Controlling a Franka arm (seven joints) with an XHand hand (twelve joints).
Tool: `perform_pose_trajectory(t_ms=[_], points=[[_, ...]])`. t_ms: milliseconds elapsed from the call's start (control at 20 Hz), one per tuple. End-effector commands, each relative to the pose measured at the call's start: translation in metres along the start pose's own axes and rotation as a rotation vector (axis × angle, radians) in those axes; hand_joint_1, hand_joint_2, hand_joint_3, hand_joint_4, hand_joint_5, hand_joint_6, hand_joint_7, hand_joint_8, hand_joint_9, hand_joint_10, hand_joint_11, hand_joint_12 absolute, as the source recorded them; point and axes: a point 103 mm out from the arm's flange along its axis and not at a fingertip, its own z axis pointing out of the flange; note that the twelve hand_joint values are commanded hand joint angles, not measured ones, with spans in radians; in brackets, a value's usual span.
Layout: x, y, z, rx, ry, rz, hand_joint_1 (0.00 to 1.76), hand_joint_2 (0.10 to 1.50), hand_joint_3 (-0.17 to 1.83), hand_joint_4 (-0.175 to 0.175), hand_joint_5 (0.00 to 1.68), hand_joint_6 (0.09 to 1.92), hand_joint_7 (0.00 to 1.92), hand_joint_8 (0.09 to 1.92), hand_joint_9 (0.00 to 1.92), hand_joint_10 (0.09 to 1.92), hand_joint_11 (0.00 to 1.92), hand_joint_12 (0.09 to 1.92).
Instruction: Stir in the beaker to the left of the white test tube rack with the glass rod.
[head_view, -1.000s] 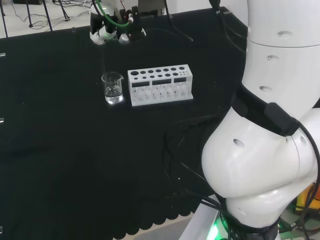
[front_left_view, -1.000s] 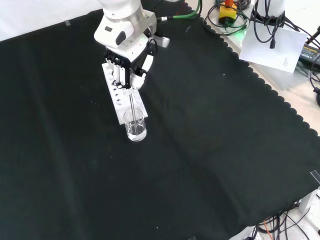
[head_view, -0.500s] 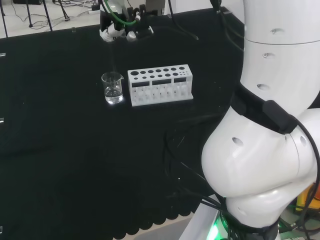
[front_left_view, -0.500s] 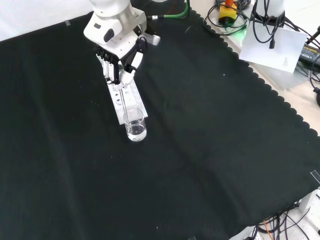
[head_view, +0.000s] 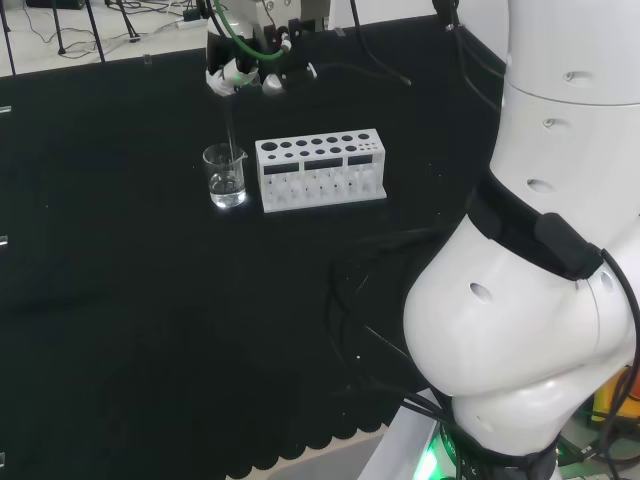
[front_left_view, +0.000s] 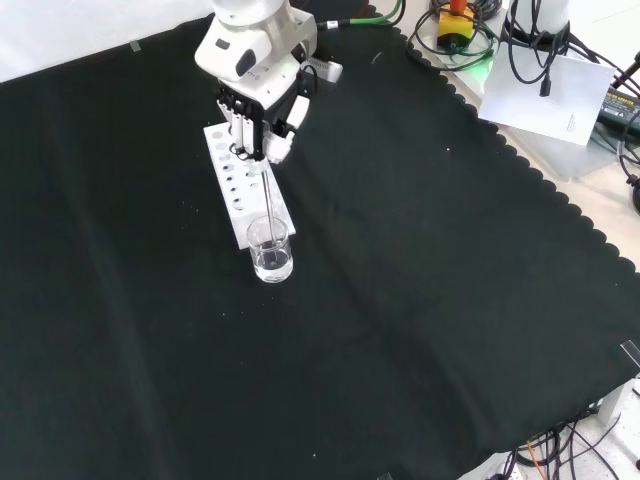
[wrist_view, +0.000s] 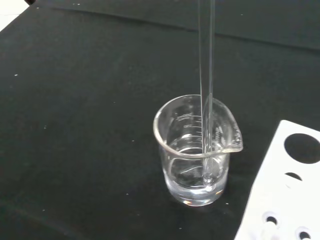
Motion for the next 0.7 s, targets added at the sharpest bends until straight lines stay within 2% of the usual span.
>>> perform_pose_trajectory(t_ms=[50, 200, 400, 700], points=[[0.017, 0.015, -0.007, -0.016, 0.006, -0.04, 1.31, 1.11, -0.17, -0.175, 1.3, 0.15, 1.15, 1.06, 1.53, 0.94, 1.64, 0.48], [0.014, 0.02, -0.009, -0.018, 0.006, -0.035, 1.31, 1.11, -0.17, -0.175, 1.3, 0.15, 1.15, 1.06, 1.53, 0.94, 1.64, 0.48], [-0.004, 0.023, -0.012, -0.02, 0.011, -0.023, 1.31, 1.11, -0.17, -0.175, 1.31, 0.15, 1.15, 1.06, 1.53, 0.94, 1.64, 0.48], [-0.01, 0.013, -0.018, -0.032, -0.01, -0.02, 1.31, 1.11, -0.17, -0.175, 1.31, 0.15, 1.15, 1.06, 1.53, 0.94, 1.64, 0.48]])
